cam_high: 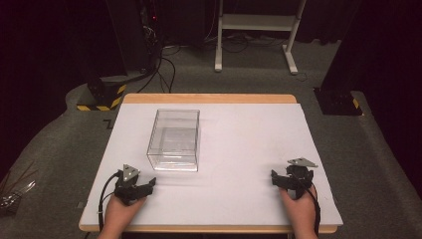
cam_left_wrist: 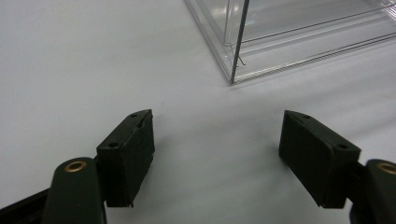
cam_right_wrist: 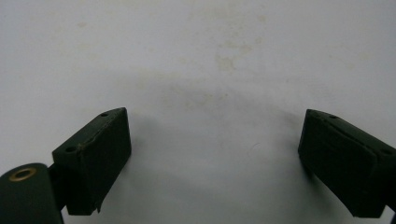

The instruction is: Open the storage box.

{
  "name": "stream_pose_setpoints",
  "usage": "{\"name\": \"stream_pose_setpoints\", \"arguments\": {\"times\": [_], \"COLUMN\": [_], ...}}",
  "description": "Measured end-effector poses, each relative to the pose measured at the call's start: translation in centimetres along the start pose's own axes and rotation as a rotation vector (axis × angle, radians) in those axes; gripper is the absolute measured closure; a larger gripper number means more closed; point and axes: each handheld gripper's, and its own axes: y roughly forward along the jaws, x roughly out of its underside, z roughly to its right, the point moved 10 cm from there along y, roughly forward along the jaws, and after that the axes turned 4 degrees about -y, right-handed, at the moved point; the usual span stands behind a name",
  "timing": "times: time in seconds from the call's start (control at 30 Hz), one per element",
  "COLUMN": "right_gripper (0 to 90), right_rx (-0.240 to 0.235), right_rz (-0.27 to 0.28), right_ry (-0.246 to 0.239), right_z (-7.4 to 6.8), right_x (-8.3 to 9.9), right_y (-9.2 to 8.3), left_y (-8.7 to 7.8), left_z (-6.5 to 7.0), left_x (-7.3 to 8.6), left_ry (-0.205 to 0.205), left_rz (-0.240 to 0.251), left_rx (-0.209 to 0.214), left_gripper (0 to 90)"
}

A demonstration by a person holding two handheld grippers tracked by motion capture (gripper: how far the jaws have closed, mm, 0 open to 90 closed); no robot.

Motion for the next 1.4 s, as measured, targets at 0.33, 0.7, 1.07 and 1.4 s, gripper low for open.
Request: {"name": "stream_pose_setpoints", "arguments": {"times": [0.33,0.7,1.07,1.4], "right_gripper": [9.3,9.2,22.5,29.1], "right_rx": [-0.001,-0.008,-0.022,-0.058], "right_rz": [-0.001,-0.006,0.023,0.040], "right_ry": [0.000,0.010,0.000,-0.079], "right_z": [0.0,-0.1,0.0,-1.5], "right_x": [0.0,0.0,-0.1,0.3], "right_y": [0.0,0.0,-0.6,-1.6], "left_y": [0.0,0.0,0.0,-1.2], "left_z": [0.0,0.0,0.0,0.6], "left_x": [0.0,0.0,0.0,-0.5], "left_ry": [-0.001,-0.002,-0.001,0.018], "left_rz": [-0.001,0.000,0.000,0.020], "left_rx": [0.003,0.003,0.008,0.118], "left_gripper": [26.6,26.7,27.6,43.4]}}
